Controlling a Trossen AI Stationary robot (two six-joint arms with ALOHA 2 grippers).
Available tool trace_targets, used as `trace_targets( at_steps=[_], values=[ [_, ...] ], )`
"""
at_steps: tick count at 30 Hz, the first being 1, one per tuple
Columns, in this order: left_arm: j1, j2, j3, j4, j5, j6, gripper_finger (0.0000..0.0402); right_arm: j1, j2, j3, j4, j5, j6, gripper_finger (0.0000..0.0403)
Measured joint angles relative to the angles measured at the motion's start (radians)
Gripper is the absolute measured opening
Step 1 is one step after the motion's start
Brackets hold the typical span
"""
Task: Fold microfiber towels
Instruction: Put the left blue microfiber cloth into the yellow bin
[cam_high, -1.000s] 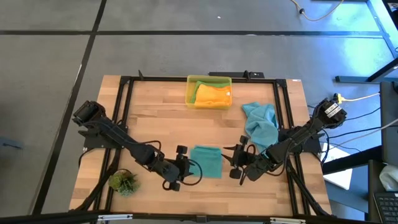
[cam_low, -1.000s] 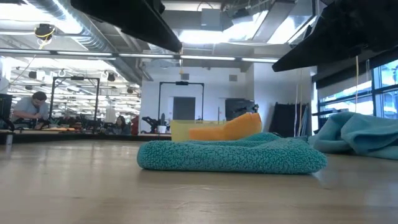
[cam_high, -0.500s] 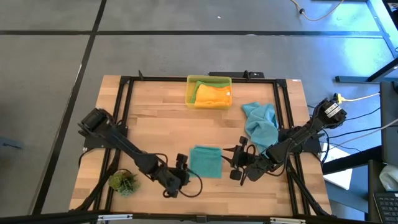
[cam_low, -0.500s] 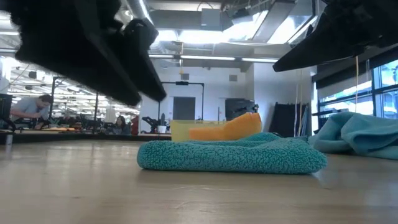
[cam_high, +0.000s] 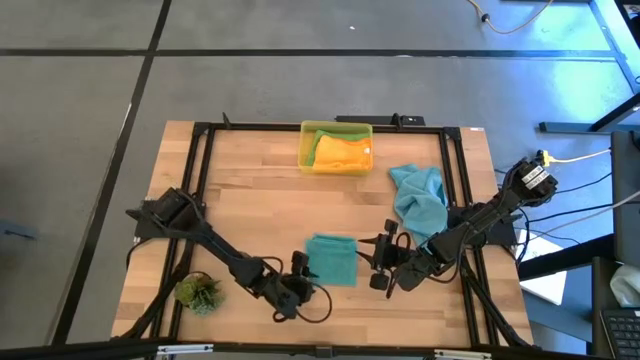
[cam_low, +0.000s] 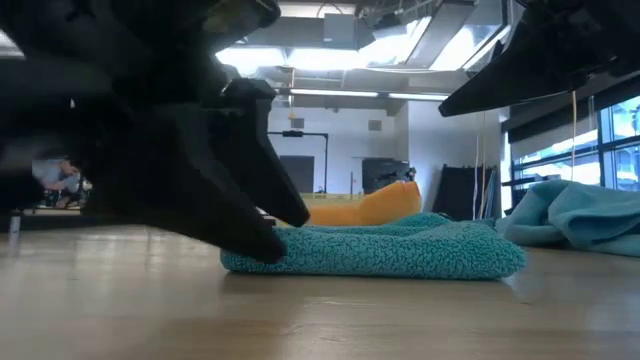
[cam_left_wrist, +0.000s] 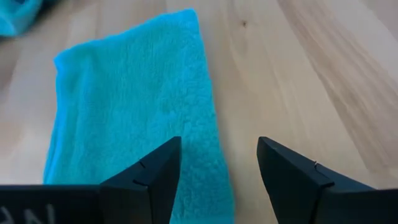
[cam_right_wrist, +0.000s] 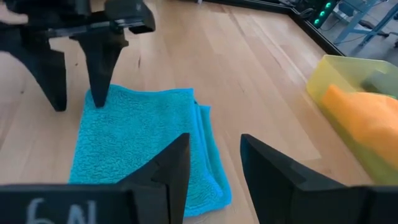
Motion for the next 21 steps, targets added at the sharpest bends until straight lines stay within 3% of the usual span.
trace_targets(
  at_steps=[5, 21],
  values=[
    [-0.021, 0.061, 0.032, -0.006, -0.123, 0.079, 0.0203, 0.0, 0.0, 0.0, 0.0, 0.0, 0.0, 0.0143],
    [-0.022, 0.068, 0.038, -0.163, -0.24, 0.026, 0.0196, 0.0, 0.0, 0.0, -0.001, 0.001, 0.004, 0.0143]
  ],
)
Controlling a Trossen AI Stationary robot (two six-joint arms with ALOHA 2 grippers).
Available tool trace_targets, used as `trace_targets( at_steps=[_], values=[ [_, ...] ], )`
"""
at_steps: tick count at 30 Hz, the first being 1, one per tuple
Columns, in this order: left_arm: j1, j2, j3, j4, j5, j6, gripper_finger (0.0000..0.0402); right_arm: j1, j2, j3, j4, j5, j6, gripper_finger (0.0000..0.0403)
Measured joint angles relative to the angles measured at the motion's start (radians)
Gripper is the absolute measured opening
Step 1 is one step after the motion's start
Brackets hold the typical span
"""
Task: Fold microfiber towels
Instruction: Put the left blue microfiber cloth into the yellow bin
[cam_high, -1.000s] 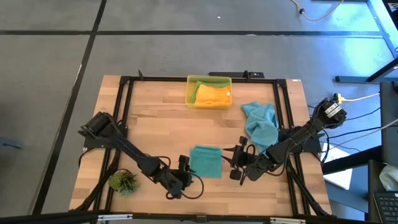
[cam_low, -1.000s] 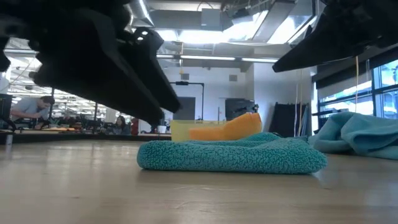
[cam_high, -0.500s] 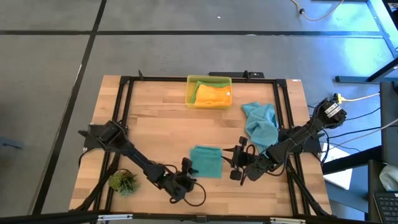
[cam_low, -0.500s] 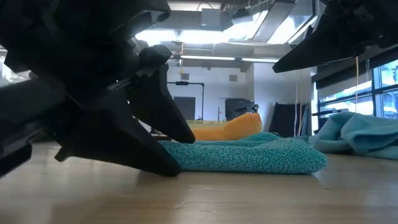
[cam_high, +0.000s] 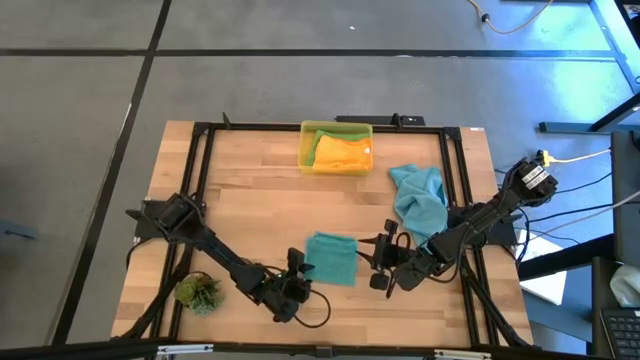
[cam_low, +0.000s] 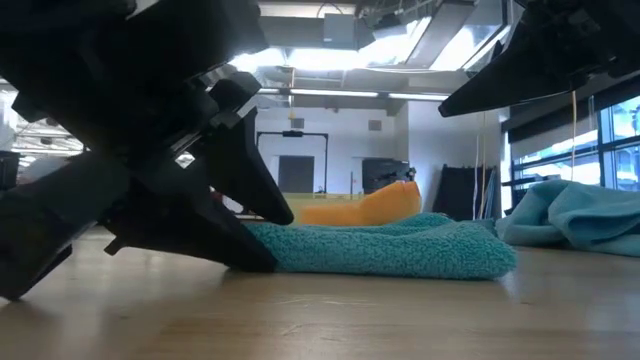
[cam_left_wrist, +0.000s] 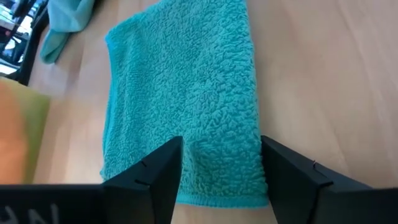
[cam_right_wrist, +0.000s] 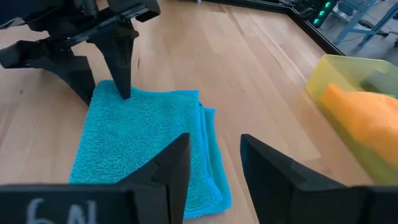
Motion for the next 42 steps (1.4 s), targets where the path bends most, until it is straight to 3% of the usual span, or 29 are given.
trace_targets(
  at_steps=[5, 14, 25, 33, 39, 42],
  values=[
    [0.011, 0.0, -0.001, -0.002, 0.026, -0.008, 0.0153, 0.0, 0.0, 0.0, 0.0, 0.0, -0.009, 0.0143],
    [0.033, 0.002, -0.003, -0.005, 0.071, -0.072, 0.001, -0.001, 0.0, 0.0, -0.001, -0.032, -0.157, 0.0143],
    [0.122, -0.053, -0.007, -0.004, 0.227, -0.119, 0.0001, 0.0, 0.0, 0.0, 0.005, -0.142, -0.262, 0.0143],
    [0.256, -0.068, -0.003, 0.048, 0.508, -0.168, 0.0, 0.0, 0.001, 0.0, 0.056, -0.197, -0.338, 0.0143],
    [0.237, -0.062, -0.006, 0.146, 0.462, -0.143, 0.0, 0.0, 0.001, 0.0, 0.06, -0.274, -0.287, 0.0146],
    [0.216, -0.062, -0.006, 0.143, 0.45, -0.143, 0.0, -0.002, 0.001, 0.0, 0.061, -0.3, -0.261, 0.0167]
  ],
)
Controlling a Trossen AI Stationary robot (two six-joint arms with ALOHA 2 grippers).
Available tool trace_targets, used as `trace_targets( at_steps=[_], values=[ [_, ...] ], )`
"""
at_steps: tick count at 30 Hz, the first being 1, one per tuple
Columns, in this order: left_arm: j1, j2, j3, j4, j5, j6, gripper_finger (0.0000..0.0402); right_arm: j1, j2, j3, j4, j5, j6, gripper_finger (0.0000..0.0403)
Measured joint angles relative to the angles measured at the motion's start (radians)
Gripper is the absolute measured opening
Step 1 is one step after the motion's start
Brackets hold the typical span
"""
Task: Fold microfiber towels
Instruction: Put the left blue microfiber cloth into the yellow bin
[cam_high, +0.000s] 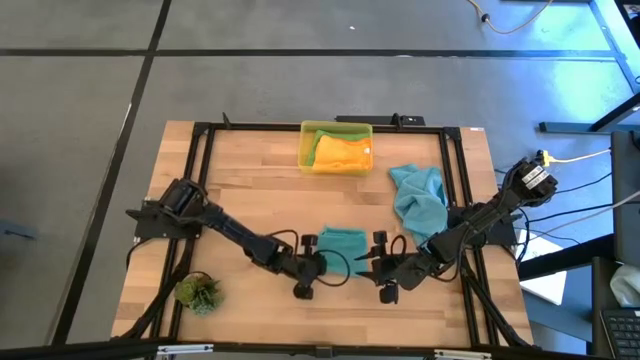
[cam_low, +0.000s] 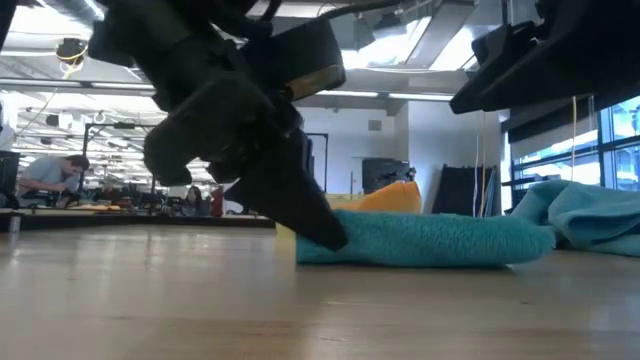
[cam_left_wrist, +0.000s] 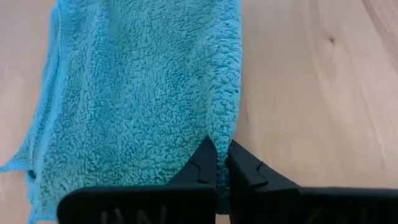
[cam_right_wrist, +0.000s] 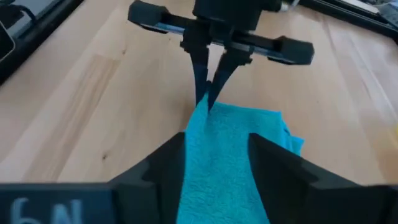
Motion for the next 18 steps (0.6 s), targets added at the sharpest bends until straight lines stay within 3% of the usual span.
trace_targets(
  at_steps=[10, 14, 18],
  values=[
    [-0.009, -0.076, 0.0, -0.028, -0.011, 0.027, 0.0, -0.025, 0.0, 0.0, 0.06, -0.042, 0.023, 0.0301],
    [-0.023, -0.104, 0.002, -0.024, 0.004, 0.006, 0.0, -0.025, 0.0, 0.0, 0.09, -0.035, 0.013, 0.0316],
    [-0.038, -0.105, 0.002, -0.033, -0.012, 0.015, 0.0, -0.025, 0.001, 0.0, 0.075, 0.036, 0.036, 0.0317]
  ],
)
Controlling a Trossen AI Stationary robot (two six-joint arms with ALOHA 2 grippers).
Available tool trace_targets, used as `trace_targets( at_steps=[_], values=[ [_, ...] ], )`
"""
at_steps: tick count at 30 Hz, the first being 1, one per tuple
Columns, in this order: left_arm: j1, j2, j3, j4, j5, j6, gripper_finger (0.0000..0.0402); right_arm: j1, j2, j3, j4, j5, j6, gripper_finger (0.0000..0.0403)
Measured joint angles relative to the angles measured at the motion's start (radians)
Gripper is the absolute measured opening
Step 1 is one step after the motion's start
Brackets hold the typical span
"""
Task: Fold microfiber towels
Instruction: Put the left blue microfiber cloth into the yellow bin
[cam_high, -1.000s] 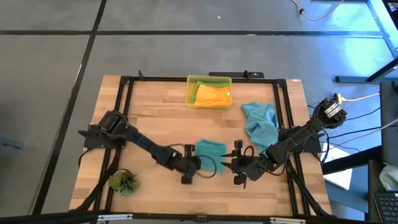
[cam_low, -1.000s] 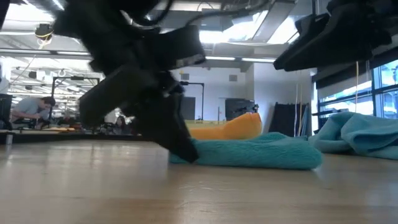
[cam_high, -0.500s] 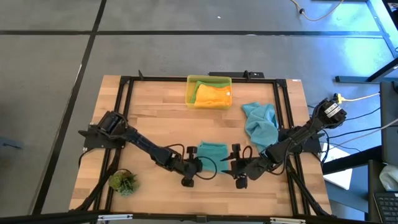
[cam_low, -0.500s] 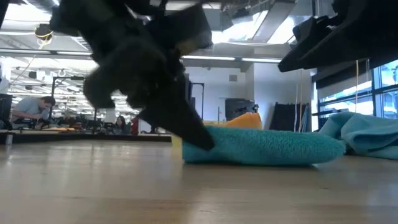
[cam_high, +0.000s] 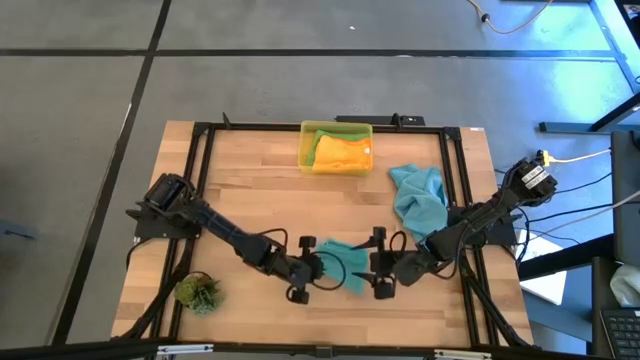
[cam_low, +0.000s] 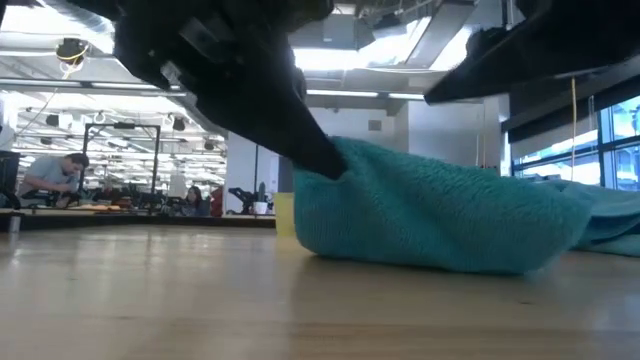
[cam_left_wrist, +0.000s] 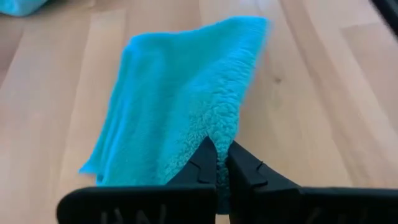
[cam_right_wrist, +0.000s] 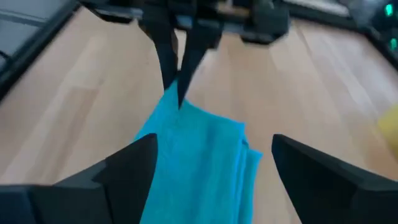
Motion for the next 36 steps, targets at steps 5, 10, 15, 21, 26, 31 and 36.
trace_targets(
  at_steps=[5, 10, 15, 21, 26, 31, 36],
  values=[
    [-0.001, 0.0, 0.0, -0.023, -0.004, -0.017, 0.0, 0.014, 0.014, -0.042, -0.032, 0.02, 0.161, 0.0317],
    [-0.011, 0.0, 0.0, -0.024, -0.005, -0.018, 0.0, 0.076, 0.044, -0.111, 0.044, 0.072, 0.251, 0.0317],
    [-0.01, 0.0, 0.0, -0.024, -0.006, -0.019, 0.0, 0.16, 0.056, -0.137, 0.126, 0.148, 0.247, 0.0317],
    [-0.004, 0.0, 0.0, -0.019, -0.006, -0.027, 0.0, 0.199, 0.056, -0.137, 0.198, 0.237, 0.163, 0.0317],
    [0.001, 0.0, 0.0, -0.019, -0.005, -0.04, 0.0, 0.198, 0.069, -0.137, 0.221, 0.233, 0.142, 0.0317],
    [0.001, 0.0, 0.0, -0.02, -0.005, -0.043, 0.0, 0.198, 0.116, -0.118, 0.291, 0.23, 0.048, 0.0317],
    [0.001, 0.0, 0.0, -0.02, -0.003, -0.044, 0.0, 0.187, 0.184, -0.051, 0.292, 0.214, -0.029, 0.0317]
  ],
)
